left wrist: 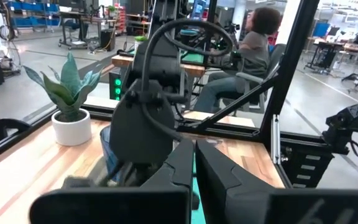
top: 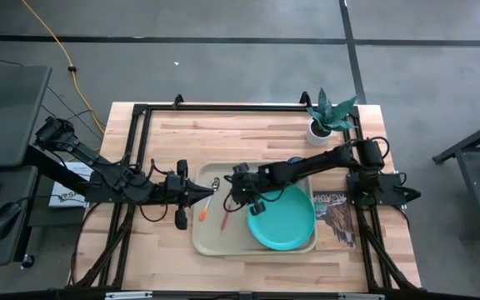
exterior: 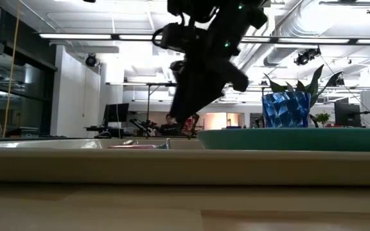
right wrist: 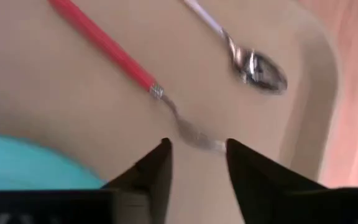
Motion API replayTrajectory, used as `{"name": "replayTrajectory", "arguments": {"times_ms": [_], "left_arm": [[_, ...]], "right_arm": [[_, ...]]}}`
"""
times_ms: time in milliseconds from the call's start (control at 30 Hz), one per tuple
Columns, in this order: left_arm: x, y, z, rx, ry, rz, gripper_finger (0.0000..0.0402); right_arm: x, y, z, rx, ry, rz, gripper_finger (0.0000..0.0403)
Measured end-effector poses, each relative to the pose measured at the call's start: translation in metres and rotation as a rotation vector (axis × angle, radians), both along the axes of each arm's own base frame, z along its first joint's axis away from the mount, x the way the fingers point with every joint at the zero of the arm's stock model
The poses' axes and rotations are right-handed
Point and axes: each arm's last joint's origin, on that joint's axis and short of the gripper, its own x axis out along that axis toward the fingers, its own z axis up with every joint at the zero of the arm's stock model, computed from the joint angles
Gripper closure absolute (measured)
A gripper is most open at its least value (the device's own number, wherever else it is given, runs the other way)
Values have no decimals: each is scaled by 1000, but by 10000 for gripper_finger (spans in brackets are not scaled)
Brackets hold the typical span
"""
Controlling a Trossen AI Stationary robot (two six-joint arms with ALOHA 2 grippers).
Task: Pick and place plate/cup/fork/spoon on tray
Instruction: Adjust the pink fork on the gray serving tray
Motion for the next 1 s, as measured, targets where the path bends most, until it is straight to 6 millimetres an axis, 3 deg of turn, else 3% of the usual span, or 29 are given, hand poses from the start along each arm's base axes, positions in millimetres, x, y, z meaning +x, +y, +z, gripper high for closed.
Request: {"name": "replayTrajectory", "arguments": {"times_ms": [200, 600, 767, 1000], "left_arm": [[0, 0, 1, -1, -11, 0, 401], [0, 0, 1, -2, -13, 0, 401], [0, 0, 1, -2, -13, 0, 401], [0, 0, 1, -2, -13, 0, 401]], "right_arm": [[8, 0, -32, -161, 58, 114, 204], [13, 2, -36, -179, 27, 185, 204], [13, 2, -37, -170, 32, 196, 225], [17, 0, -55, -201, 70, 181, 282]]}}
